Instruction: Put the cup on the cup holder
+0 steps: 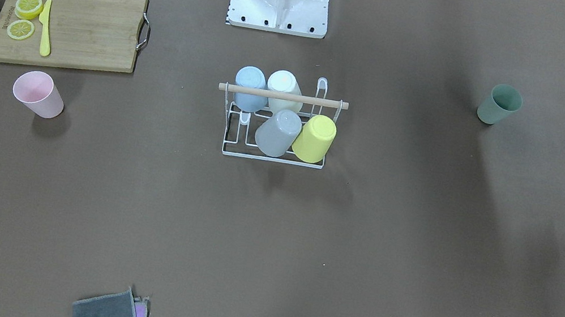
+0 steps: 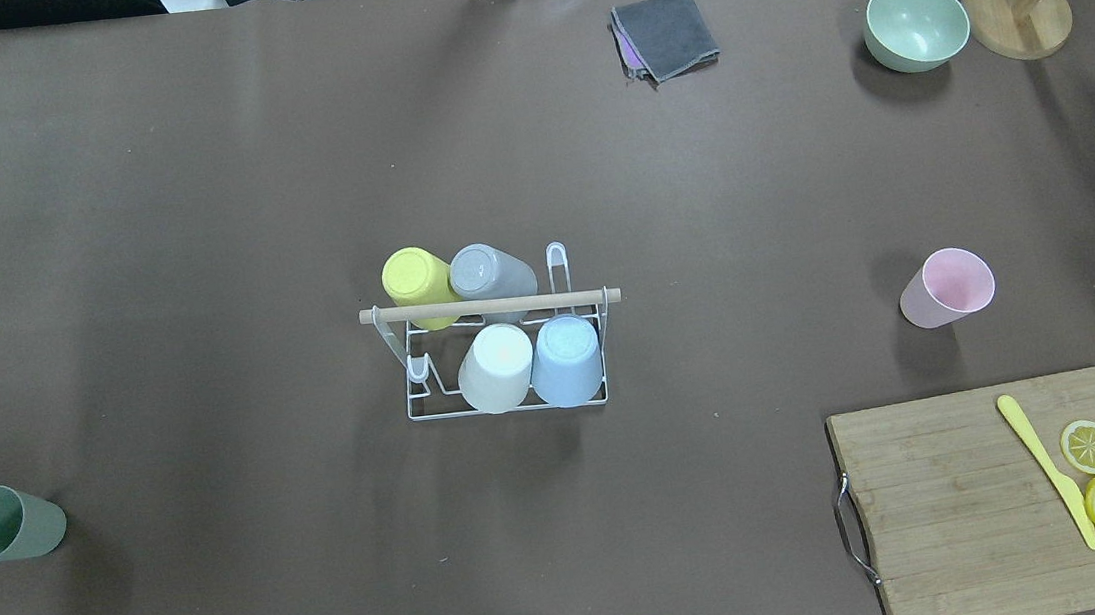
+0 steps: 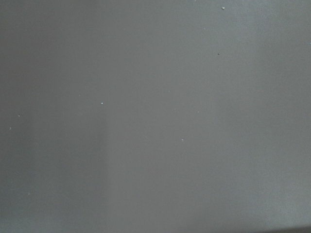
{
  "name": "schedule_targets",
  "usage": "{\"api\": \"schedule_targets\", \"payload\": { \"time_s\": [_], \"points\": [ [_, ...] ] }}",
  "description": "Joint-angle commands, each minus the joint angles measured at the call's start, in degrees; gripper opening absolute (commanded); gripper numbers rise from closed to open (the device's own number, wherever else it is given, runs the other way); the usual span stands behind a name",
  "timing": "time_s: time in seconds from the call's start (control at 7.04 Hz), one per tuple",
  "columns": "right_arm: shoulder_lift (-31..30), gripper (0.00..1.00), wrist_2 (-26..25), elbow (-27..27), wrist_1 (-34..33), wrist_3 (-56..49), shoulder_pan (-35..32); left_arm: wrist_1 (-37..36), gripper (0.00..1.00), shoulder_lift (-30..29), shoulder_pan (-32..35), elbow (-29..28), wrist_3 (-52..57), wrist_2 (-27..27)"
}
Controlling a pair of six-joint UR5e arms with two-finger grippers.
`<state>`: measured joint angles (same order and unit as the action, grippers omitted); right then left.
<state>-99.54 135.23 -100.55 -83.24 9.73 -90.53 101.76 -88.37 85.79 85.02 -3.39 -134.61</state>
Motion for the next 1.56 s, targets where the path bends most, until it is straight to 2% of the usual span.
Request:
{"api": "schedule_targets", "payload": {
  "time_s": [0.0, 0.28, 0.57, 0.85, 1.14, 1.42],
  "points": [
    [-0.4, 0.98, -0.6, -0.1, 0.0, -0.2, -0.1, -0.1, 0.98, 0.0, 0.0, -0.4, 0.1, 0.0],
    [-0.3, 0.98, -0.6, -0.4, -0.1, -0.2, -0.1, -0.9, 0.98, -0.4, 0.0, -0.7, 0.0, 0.3],
    [0.2, 0.98, -0.6, -0.3, -0.2, -0.2, 0.2, -5.1, 0.98, -0.7, 0.1, 2.1, 0.0, 1.4],
    [0.4, 0.98, 0.1, -0.3, -0.5, 0.0, 0.7, -5.0, 0.98, -0.4, 0.2, 3.5, 0.0, 0.9],
    [3.8, 0.97, 0.3, -0.9, -6.8, 0.3, 1.7, -4.6, 0.98, -0.7, 0.1, 3.2, 0.0, 1.0],
    [11.2, 0.94, 0.7, -0.4, -18.9, 0.6, 4.3, -4.6, 0.98, -2.7, 0.1, 3.0, -0.2, 1.0]
  ]
}}
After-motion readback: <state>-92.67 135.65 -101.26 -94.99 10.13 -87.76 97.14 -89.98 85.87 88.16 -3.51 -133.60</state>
